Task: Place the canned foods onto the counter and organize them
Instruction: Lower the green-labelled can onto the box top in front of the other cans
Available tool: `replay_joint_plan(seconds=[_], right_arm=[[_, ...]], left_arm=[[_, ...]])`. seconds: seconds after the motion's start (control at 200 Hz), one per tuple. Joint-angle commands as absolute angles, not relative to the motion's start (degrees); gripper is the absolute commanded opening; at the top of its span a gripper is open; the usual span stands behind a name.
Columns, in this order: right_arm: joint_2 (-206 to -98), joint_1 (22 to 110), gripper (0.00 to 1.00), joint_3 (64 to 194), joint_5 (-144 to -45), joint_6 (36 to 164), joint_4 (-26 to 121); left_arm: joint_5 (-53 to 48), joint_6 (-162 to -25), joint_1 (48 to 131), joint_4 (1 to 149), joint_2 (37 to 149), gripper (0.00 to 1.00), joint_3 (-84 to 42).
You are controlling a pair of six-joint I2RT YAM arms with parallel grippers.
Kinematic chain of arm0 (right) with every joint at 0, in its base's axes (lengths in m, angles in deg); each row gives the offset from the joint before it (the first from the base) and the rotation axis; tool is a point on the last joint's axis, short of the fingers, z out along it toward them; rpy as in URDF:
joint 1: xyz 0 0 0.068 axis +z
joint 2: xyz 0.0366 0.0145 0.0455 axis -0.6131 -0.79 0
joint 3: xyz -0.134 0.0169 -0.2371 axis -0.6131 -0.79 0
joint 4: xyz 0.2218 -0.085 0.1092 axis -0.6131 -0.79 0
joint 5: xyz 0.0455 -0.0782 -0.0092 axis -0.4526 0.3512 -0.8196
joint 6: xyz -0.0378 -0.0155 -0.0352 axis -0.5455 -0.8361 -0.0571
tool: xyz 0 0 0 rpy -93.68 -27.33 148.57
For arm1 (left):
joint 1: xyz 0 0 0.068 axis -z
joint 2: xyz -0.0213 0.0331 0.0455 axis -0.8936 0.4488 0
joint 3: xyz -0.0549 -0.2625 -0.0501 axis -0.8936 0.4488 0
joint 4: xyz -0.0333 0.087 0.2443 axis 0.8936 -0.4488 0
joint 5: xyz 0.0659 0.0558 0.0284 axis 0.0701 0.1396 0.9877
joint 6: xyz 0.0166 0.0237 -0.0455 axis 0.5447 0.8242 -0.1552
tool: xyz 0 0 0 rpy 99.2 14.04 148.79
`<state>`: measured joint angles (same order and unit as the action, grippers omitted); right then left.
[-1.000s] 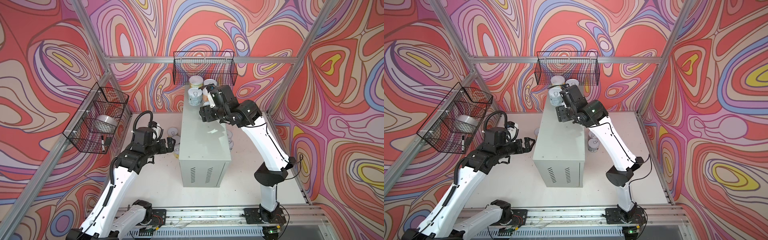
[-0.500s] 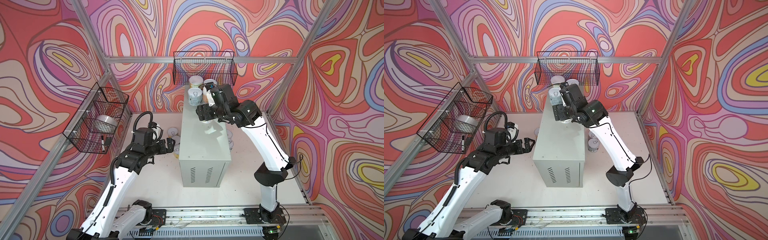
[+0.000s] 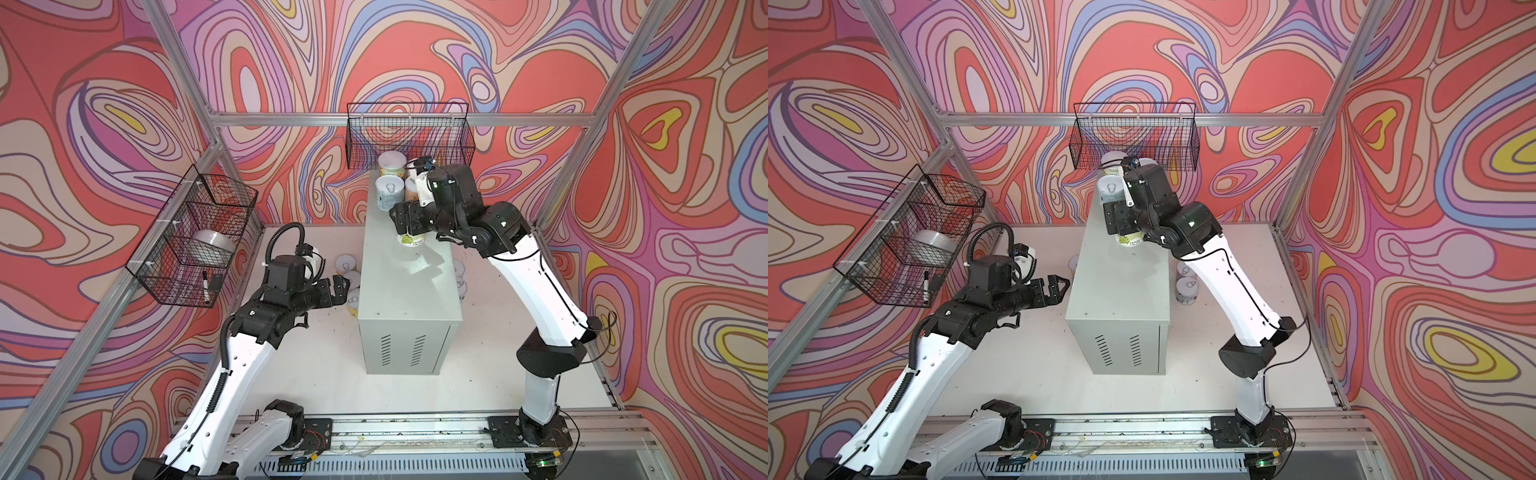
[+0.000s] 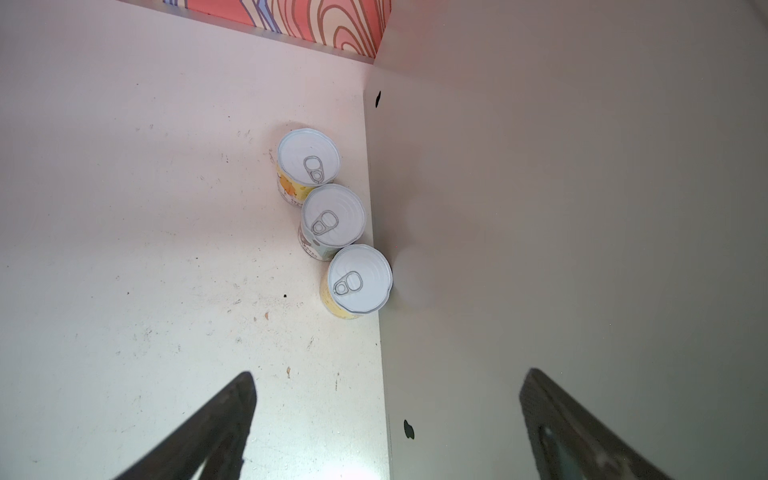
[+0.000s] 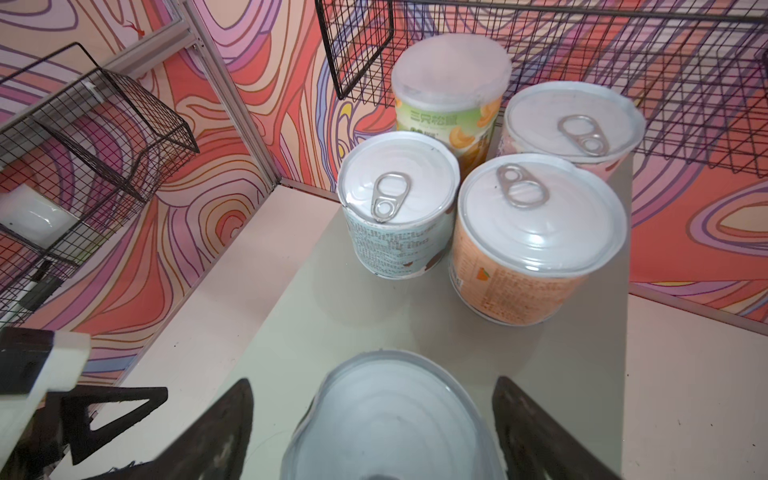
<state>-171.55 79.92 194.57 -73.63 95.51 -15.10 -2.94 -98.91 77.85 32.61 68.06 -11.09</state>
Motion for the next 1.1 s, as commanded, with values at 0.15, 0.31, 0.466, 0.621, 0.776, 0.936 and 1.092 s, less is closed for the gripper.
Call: replay_joint_plan(seconds=[0.15,0.31,0.466,0.621,0.776,0.936,1.092], right_arm=[[-159.2,80.3,0.86,183.8,-74.8,92.8,-9.4],[-155.5,80.3,0.78,177.7,-77.3,92.4,-9.4],[-152.8,80.3,0.76,170.6,-78.9,91.1,-6.4],[-152.1,80.2,0.76,166.4,-79.9,89.2,-3.5],[-153.8,80.1,0.76,166.7,-79.5,88.7,-3.1],[-156.2,79.5,0.72,168.0,-79.4,89.0,-3.1],[-157.9,79.2,0.67,168.8,-79.5,89.1,-3.1]], left_arm=[[-2.4,-97.8,77.3,33.1,68.9,1.0,-12.5],[-1.7,-97.9,77.3,32.7,68.3,1.0,-12.6],[-1.9,-98.2,77.3,32.9,68.1,1.0,-12.2],[-1.9,-98.7,77.3,33.4,68.0,1.0,-11.5],[-1.9,-98.7,77.3,33.6,68.2,0.99,-11.4],[-1.9,-98.7,77.3,34.1,68.0,0.99,-10.8],[-1.7,-98.8,77.3,34.2,67.7,0.99,-10.2]])
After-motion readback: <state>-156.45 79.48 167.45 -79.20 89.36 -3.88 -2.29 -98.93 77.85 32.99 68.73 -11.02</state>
